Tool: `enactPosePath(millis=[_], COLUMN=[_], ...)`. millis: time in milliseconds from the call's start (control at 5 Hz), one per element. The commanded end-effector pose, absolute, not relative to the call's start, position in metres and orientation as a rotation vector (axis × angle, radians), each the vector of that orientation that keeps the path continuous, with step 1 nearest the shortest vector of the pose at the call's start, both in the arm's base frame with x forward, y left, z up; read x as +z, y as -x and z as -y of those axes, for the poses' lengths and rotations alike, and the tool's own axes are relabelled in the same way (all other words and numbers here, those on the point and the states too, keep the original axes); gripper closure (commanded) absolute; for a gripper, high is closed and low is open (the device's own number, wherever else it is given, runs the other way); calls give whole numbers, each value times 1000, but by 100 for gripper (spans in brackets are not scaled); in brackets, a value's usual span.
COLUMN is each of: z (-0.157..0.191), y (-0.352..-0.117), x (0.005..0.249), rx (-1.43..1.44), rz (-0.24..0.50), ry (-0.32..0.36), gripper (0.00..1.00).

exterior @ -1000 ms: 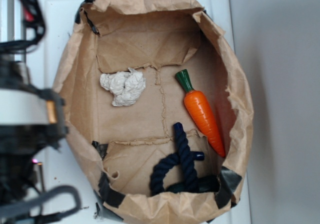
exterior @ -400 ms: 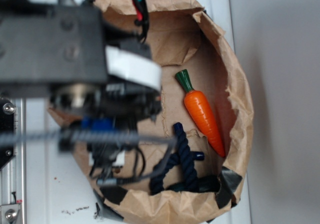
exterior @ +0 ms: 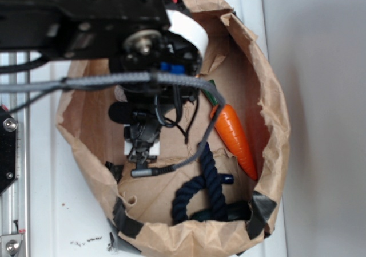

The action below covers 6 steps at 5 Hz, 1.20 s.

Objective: Grab the white paper.

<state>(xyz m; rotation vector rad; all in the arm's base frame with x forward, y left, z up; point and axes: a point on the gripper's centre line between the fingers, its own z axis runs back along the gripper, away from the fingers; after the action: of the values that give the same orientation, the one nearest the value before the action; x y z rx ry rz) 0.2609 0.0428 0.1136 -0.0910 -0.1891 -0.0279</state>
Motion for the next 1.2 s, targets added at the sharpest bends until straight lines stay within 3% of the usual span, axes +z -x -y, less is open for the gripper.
enactPosePath(millis=[0,400,600,800,1000], z=[-38,-51,-52,-45,-42], y=[-270,-275,-276,-272,-281], x=[85,50,35,28,38], rx=[-50,-62,-72,-110,-97], rz=[192,173,152,117,150], ry=[-14,-104,-99,-139,-138], gripper=[0,0,0,0,100])
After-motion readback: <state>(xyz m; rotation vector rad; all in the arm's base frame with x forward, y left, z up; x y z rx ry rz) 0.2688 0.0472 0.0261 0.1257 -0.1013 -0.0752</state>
